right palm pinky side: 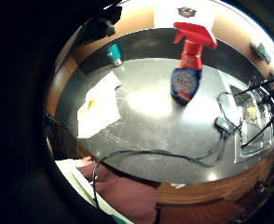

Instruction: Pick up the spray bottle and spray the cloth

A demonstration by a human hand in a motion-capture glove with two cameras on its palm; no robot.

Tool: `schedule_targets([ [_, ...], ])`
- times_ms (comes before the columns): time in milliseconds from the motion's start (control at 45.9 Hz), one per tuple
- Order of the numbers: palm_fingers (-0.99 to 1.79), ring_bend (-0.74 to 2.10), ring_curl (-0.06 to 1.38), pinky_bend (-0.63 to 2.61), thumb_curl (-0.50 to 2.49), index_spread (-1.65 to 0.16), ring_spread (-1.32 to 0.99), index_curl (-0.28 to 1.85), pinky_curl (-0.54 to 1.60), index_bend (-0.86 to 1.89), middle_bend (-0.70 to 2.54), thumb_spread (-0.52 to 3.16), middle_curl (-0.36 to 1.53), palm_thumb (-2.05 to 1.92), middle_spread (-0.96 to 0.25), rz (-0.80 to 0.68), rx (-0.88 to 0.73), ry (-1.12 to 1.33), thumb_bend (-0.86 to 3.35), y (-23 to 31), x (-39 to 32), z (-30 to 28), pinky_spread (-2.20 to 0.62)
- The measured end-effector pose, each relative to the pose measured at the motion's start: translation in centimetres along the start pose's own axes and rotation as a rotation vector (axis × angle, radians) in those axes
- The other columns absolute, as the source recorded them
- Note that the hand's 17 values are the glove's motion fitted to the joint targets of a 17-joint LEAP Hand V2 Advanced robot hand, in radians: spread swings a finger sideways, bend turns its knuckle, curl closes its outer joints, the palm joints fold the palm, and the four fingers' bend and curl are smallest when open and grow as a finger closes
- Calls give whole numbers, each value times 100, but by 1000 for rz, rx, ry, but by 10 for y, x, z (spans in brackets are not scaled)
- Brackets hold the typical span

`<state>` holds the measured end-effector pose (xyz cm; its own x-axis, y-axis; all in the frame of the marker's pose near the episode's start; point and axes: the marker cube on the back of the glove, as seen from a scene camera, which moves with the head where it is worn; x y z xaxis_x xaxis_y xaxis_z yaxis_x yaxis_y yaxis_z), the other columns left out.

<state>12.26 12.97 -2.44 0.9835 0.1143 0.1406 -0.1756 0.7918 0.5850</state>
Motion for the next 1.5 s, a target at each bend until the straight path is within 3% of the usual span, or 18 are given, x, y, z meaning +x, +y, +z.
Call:
schedule_targets([
  [697, 16, 56, 32, 60, 38, -35, 0, 12, 37, 8, 26, 96, 34, 61, -1, 194, 158, -46, -3, -17, 115, -50, 16],
  [1503, 16, 57, 31, 61, 38, -33, 0, 13, 35, 10, 26, 96, 35, 60, -1, 274, 70, -203, -3, -73, 183, -8, 15],
])
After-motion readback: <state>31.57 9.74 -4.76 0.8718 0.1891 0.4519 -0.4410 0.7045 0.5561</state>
